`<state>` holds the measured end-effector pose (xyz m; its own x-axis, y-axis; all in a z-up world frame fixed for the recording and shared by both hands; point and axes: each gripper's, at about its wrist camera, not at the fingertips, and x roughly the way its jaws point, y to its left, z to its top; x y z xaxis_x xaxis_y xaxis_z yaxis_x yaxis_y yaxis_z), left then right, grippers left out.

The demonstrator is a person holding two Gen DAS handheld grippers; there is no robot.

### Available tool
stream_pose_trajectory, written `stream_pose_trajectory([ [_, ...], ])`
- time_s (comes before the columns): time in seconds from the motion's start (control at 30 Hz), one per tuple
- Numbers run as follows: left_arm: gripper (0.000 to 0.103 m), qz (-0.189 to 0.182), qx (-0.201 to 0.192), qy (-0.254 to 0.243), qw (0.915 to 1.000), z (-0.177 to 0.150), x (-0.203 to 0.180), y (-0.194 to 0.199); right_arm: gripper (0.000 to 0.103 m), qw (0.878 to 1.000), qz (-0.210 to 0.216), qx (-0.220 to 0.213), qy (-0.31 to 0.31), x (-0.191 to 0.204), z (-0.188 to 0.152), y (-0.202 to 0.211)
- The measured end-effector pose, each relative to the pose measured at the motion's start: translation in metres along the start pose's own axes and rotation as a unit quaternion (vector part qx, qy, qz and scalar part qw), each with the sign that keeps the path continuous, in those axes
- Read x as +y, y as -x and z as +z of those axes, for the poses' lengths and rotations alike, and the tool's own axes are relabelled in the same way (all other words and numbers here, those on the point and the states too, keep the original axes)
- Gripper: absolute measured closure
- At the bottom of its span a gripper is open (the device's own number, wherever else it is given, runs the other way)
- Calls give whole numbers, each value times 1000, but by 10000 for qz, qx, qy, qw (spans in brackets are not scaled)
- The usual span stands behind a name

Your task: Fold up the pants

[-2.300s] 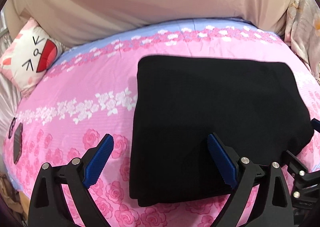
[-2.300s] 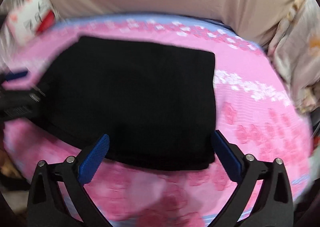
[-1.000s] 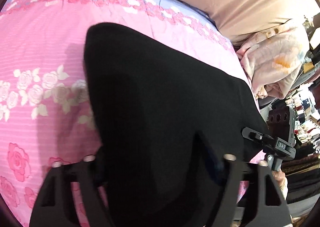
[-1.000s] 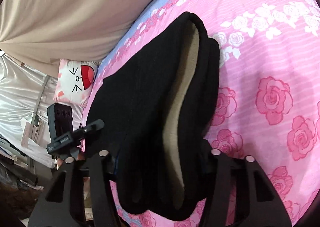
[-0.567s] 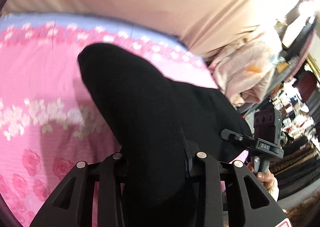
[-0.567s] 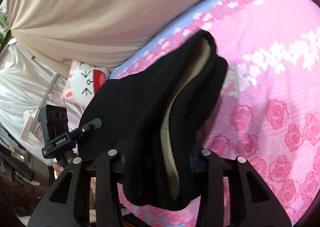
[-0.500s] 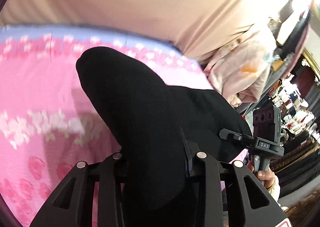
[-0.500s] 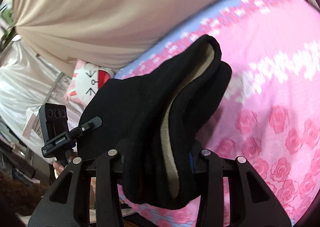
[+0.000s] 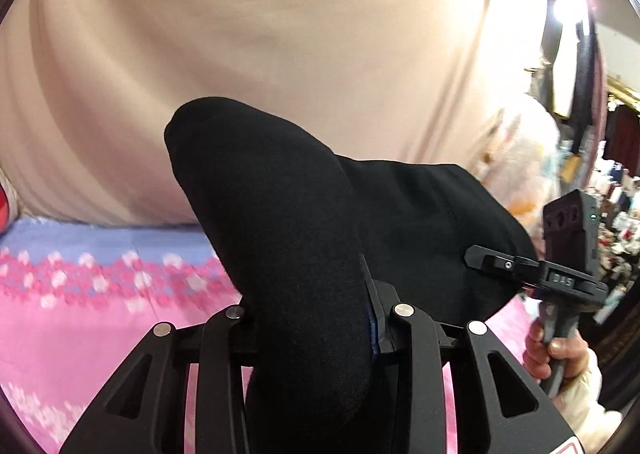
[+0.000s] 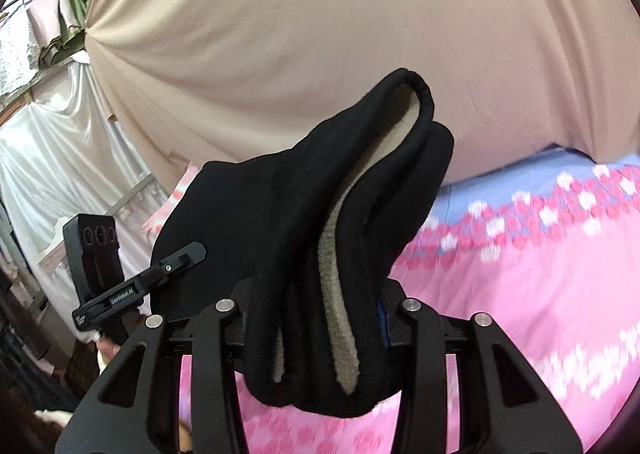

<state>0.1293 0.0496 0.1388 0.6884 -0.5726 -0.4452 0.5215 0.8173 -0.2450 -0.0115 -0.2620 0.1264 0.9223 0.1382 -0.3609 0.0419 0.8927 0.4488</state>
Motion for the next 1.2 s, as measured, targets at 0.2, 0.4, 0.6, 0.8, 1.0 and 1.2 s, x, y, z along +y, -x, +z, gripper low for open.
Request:
stream_pose_trajectory([
  [0.2, 73, 645, 60, -60, 9979, 2, 37, -80, 64, 9996, -258, 55, -17, -40, 10, -68],
  [0.4, 72, 765, 403, 181, 9961, -11, 84, -147, 64, 9982, -407, 274, -335, -91, 5, -132],
  [0.6, 72, 737, 919, 525, 9917, -42, 124, -187, 64, 9938, -450, 709, -734, -136, -18, -173],
  [0.8, 70, 733, 1122, 667, 9887, -66, 144, -200, 64, 9895, -469, 884, -1042, -161, -43, -185],
  [1.0, 57, 735, 1260, 813, 9859, -83, 163, -211, 57, 9863, -657, 1021, -1113, -177, -56, -198],
  [1.2, 27, 518, 1279, 1676, 9762, -94, 199, -204, 44, 9825, -603, 1144, -1343, -189, -61, -194],
])
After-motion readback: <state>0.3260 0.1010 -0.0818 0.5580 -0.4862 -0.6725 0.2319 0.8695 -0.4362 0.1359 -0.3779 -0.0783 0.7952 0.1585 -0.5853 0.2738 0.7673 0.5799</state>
